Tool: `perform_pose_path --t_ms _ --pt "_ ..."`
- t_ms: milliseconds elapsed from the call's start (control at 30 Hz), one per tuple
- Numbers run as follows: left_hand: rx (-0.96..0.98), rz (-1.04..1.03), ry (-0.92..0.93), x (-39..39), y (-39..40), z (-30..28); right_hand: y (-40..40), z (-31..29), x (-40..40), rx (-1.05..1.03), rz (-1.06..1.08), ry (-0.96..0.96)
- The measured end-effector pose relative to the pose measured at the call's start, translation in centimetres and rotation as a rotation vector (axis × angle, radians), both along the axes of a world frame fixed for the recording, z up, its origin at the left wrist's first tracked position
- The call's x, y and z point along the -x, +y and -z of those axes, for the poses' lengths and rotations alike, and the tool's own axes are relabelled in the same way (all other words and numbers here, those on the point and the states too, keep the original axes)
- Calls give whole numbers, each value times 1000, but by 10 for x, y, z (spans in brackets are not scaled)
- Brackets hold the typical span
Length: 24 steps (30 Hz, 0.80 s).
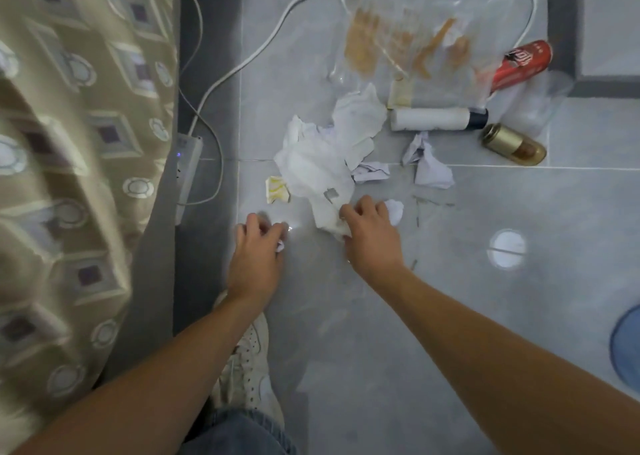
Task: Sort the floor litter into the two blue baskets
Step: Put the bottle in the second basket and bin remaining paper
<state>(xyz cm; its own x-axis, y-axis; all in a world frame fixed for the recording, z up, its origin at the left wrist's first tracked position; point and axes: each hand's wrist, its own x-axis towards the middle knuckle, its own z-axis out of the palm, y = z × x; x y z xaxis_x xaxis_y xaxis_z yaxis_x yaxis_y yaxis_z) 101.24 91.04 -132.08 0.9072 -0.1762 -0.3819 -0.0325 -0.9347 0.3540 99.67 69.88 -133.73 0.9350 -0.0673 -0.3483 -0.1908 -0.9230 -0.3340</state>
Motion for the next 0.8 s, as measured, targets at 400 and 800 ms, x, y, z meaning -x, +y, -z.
perform_pose_path --t_ms 400,800 --pt "179 82 -61 5 -57 -71 -47 -70 39 -195 165 -159" --pt "365 357 -100 54 -230 -220 -179 -229 129 -223 513 -332"
